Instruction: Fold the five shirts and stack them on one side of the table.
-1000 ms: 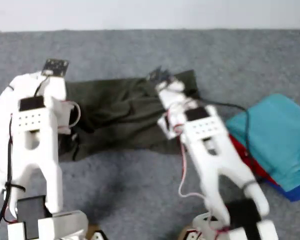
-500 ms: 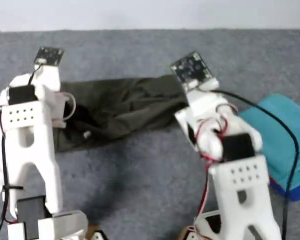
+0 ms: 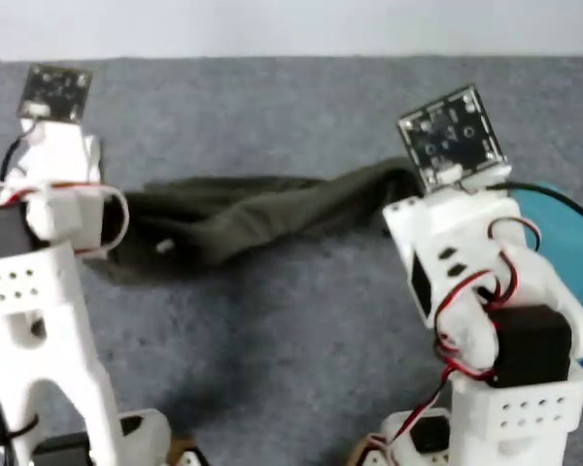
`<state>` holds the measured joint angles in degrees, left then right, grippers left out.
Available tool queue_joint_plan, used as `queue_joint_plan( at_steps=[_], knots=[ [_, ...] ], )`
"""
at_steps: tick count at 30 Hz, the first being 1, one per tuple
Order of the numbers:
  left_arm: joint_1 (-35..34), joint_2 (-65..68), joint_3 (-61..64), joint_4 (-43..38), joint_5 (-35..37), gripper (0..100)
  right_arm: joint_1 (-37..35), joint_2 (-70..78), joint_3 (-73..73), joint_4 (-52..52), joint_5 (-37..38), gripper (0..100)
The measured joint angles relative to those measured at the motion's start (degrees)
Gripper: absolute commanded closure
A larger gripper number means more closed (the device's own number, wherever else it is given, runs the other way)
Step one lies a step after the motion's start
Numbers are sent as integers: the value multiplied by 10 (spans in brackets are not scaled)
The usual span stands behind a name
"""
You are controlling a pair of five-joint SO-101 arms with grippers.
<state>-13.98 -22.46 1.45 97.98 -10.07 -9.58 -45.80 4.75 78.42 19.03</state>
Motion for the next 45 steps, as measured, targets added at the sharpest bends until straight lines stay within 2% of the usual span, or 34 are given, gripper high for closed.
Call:
queue_joint_plan(
  at_steps=[4, 8, 12, 17, 24, 29, 32, 36, 42, 45],
  knots=[
    [25, 0, 116, -69, -18, 969, 0, 0, 31, -1, 0, 989],
    [63, 0, 231, -153, -17, 860, 0, 0, 68, -19, 0, 989],
    [79, 45, 239, -179, 29, 754, 0, 0, 92, -28, 0, 989],
    [76, 184, 152, -158, 53, 732, 0, 0, 110, -32, 0, 989],
    [76, 355, -39, -12, 55, 732, 0, 0, 123, -32, 0, 989],
    [67, 348, -147, 12, 75, 732, 0, 0, 128, -32, 0, 989],
    [60, 313, -164, 13, 77, 732, 0, 0, 135, -32, 0, 989],
    [62, 265, -81, 13, 77, 732, 0, 0, 139, -32, 0, 989],
    [60, 199, 139, 13, 58, 780, 0, 0, 139, -32, 0, 989],
    [58, 198, 173, -1, 41, 788, 0, 0, 139, -32, 0, 989]
  ],
)
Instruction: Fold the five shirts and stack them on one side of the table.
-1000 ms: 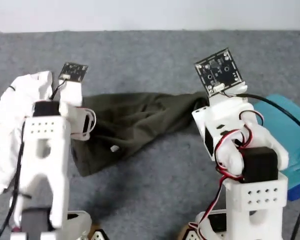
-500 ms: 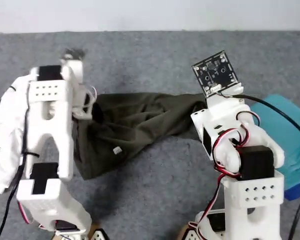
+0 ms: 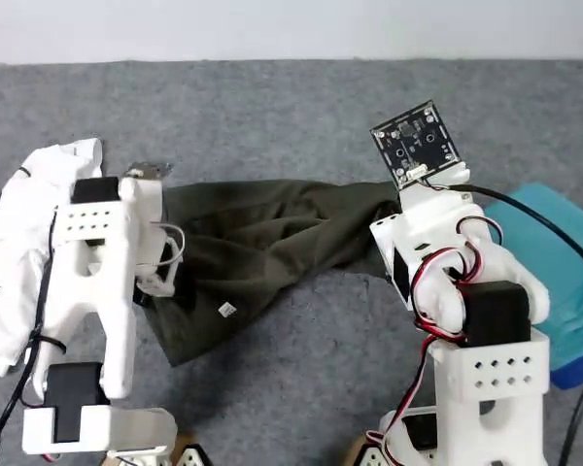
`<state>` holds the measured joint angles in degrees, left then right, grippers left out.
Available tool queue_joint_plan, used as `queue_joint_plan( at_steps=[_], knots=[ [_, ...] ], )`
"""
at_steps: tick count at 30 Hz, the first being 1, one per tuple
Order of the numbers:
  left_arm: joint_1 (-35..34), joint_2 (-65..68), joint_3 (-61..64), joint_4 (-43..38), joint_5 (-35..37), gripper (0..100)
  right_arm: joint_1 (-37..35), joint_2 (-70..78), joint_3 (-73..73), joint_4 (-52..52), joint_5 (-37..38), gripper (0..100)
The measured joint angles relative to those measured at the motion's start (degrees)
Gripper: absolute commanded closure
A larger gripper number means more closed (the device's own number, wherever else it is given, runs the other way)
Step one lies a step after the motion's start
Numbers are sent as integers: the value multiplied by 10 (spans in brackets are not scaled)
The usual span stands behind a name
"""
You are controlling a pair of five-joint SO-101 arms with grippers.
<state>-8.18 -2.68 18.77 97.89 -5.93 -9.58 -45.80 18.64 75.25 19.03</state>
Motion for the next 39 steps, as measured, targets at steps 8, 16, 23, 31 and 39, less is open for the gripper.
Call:
queue_joint_plan(
  at_steps=[8, 16, 23, 31, 39],
  knots=[
    [0, 164, -8, -12, -6, 790, 0, 0, 0, 0, 0, 989],
    [25, 249, -24, -22, -6, 807, 0, 0, 0, 0, 0, 989],
    [73, 254, -25, -29, -6, 977, 0, 0, 0, 0, 0, 989],
    [77, 254, -25, -29, -6, 975, 0, 0, 0, 0, 0, 989],
    [78, 254, -136, 9, -6, 987, 0, 0, 0, 0, 0, 989]
  ],
)
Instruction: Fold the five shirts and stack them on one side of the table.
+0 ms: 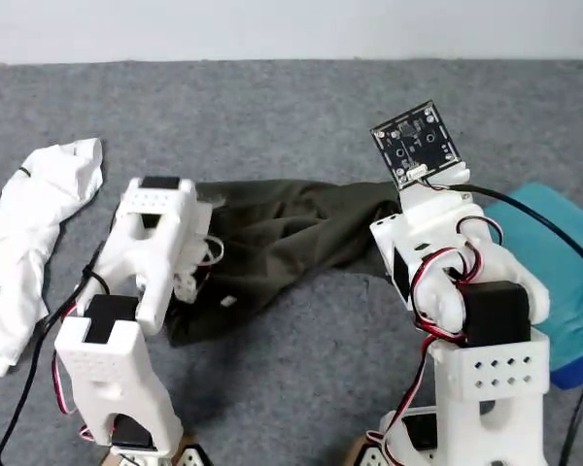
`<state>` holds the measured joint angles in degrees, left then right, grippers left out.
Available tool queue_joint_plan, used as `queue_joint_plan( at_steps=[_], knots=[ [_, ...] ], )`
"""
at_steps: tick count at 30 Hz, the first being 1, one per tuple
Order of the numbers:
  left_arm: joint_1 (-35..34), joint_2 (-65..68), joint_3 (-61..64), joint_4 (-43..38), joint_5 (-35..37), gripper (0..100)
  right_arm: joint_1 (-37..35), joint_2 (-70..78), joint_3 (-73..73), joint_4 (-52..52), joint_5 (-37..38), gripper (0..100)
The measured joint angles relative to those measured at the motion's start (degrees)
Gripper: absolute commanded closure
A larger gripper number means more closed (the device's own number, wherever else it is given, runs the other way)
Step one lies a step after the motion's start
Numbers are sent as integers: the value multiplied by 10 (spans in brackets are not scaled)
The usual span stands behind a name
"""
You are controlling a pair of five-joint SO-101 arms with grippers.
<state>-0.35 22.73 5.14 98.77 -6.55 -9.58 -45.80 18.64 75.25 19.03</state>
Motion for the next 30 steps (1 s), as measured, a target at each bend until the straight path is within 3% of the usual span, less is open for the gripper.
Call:
queue_joint_plan(
  at_steps=[7, 12, 21, 30],
  knots=[
    [0, -40, -144, 5, 0, 987, 0, 0, 0, 0, 0, 989],
    [-4, -158, -156, 5, -2, 987, 2, 0, 0, -6, 0, 989],
    [-71, -401, -156, 10, -3, 987, 72, -4, -7, -13, 0, 989],
    [-142, -525, -187, -23, -3, 987, 89, -19, -224, -2, -31, 989]
  ],
)
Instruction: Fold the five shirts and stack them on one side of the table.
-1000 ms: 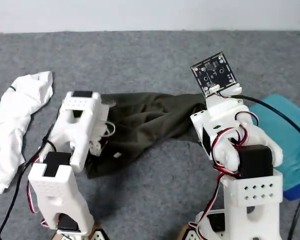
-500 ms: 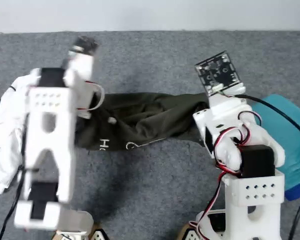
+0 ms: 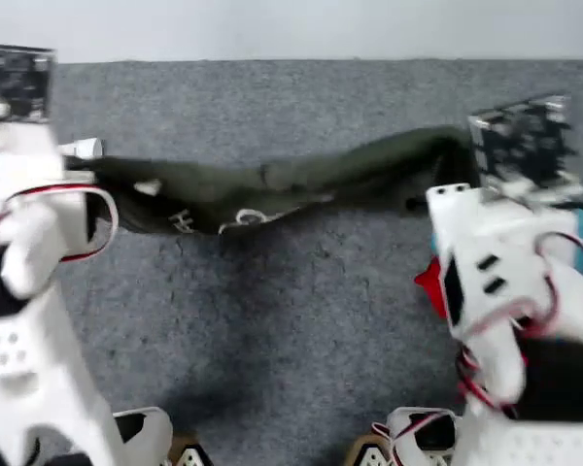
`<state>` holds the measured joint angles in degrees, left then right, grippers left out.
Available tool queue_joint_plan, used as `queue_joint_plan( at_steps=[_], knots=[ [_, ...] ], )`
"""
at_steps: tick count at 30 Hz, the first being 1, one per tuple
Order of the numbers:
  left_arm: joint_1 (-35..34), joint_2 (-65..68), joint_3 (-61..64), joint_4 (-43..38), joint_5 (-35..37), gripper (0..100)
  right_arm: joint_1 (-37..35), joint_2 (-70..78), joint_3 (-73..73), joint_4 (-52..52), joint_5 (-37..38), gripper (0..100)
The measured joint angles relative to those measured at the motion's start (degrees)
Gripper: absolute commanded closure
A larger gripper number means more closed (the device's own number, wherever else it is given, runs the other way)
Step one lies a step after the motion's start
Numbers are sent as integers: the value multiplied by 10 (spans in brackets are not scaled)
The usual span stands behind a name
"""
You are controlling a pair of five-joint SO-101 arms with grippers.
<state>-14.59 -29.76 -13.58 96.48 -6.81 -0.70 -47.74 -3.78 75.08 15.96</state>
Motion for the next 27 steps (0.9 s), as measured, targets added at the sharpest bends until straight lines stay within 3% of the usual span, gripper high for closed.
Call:
queue_joint_plan(
  at_steps=[12, 22, 27],
  knots=[
    [-11, -143, -142, -7, 0, 987, 46, -32, -273, 115, -33, 989],
    [-11, -244, -200, -7, 0, 987, 47, -88, -294, 138, -34, 989],
    [-14, -248, -136, -38, 0, 987, 47, -81, -258, 138, -34, 989]
  ],
)
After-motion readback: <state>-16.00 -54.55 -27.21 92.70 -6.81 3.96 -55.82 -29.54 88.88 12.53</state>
